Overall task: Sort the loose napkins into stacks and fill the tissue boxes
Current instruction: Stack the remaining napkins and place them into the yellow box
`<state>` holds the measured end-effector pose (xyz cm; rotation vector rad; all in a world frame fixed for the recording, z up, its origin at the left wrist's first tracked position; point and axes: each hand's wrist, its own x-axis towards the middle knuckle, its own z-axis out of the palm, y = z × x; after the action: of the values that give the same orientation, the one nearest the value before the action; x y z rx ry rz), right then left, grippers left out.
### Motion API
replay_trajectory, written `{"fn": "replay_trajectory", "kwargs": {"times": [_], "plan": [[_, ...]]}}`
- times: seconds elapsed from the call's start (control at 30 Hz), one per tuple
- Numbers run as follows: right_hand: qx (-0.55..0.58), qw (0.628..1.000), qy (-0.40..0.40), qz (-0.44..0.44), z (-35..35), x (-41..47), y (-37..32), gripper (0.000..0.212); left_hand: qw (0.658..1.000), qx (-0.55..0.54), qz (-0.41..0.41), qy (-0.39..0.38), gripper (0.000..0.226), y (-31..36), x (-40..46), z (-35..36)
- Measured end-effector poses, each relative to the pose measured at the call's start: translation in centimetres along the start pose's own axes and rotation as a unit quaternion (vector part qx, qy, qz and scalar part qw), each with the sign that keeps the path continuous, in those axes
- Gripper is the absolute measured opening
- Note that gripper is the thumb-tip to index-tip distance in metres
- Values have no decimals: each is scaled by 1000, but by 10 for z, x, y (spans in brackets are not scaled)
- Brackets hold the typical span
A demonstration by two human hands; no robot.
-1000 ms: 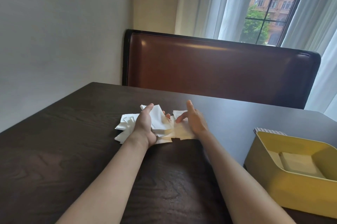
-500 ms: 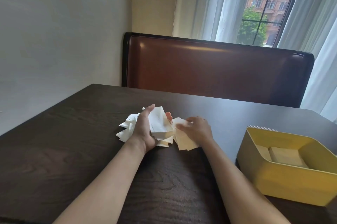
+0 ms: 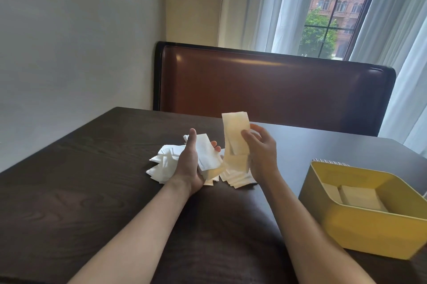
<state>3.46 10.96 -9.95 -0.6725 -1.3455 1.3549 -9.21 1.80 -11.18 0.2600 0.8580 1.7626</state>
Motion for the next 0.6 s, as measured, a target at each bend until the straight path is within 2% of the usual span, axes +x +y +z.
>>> {"fn": "replay_trajectory", "kwargs": {"times": [0.1,0.27,0.4,0.43,0.5,0.6], "plan": [[83,994,-54,35,9,-8,-7,24,999,18,6,-30,89,-1,2,-3],[58,995,-32,68,13,-14,-3,34,997,72,26,-9,90,-1,-1,0],[239,959,-102,110,11,-12,-11,33,998,52,14,-17,89,-4,-5,3],[235,960,-113,99,11,-12,-13,30,998,57,12,-23,89,-5,-6,4],[140,983,-107,54,13,-14,-14,25,996,77,9,-44,94,-6,-5,4],[-7,999,-48,-6,16,-16,-5,20,990,106,0,-89,93,-10,-4,4]]}}
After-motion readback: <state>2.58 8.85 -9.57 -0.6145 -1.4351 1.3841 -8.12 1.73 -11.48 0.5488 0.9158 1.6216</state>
